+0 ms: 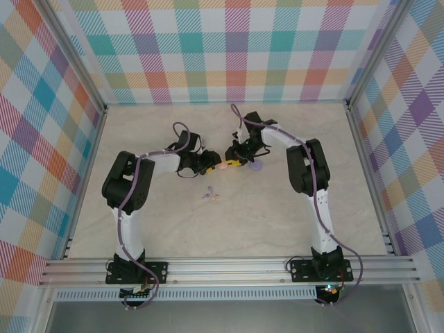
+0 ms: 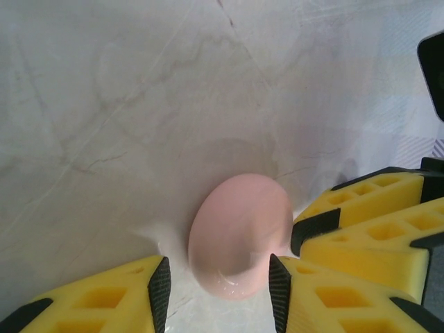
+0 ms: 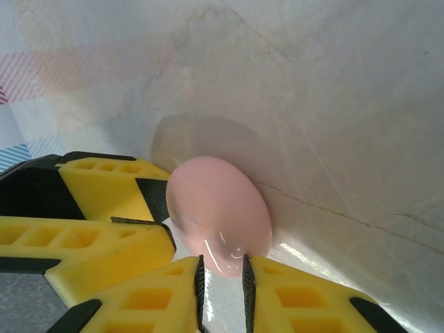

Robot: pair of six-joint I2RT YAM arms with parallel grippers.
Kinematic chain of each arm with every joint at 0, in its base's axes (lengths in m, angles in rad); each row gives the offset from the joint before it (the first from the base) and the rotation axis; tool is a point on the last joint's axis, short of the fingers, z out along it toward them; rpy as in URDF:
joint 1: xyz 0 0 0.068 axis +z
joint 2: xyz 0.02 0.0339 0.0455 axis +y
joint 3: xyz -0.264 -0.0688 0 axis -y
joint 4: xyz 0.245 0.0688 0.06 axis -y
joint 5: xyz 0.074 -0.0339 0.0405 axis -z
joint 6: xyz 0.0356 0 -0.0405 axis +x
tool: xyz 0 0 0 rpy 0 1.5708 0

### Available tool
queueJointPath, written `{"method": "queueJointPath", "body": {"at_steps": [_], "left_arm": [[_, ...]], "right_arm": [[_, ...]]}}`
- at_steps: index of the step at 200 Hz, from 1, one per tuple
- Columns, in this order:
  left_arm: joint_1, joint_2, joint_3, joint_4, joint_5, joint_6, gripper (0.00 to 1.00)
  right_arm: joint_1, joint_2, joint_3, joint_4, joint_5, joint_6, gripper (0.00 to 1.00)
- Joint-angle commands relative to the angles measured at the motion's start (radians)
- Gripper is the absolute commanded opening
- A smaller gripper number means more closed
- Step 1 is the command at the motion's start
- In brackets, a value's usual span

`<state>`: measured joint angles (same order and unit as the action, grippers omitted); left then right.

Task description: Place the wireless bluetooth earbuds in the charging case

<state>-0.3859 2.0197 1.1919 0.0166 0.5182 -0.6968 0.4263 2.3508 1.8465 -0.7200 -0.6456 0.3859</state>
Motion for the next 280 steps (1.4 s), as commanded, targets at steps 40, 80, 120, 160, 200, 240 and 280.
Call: {"method": "queueJointPath", "body": {"at_steps": [40, 80, 120, 160, 200, 240, 280], "left_arm": [[-0.016, 0.054, 0.041, 0.033, 0.027, -0.033, 0.43], [-0.021, 0.052, 0.043, 0.049, 0.035, -0.040, 0.42], [-0.025, 0.054, 0.040, 0.066, 0.034, -0.055, 0.37], [-0.028, 0.053, 0.037, 0.066, 0.024, -0.061, 0.28], [-0.028, 0.029, 0.019, 0.078, 0.004, -0.064, 0.21], [-0.027, -0.023, 0.003, 0.083, -0.016, -0.037, 0.13], [-0.012, -0.135, -0.028, 0.108, -0.020, 0.008, 0.09]], "right_arm": [[0.005, 0.044, 0.027, -0.018, -0.020, 0.021, 0.19], [0.005, 0.046, 0.026, -0.013, -0.020, 0.030, 0.18], [0.005, 0.048, 0.025, -0.017, -0.026, 0.031, 0.17], [0.006, 0.040, 0.020, -0.018, -0.026, 0.030, 0.17], [0.006, -0.003, -0.014, 0.015, -0.018, 0.028, 0.23], [-0.002, -0.110, -0.081, 0.079, 0.005, 0.032, 0.28], [-0.047, -0.335, -0.259, 0.231, 0.041, 0.061, 0.39]]}}
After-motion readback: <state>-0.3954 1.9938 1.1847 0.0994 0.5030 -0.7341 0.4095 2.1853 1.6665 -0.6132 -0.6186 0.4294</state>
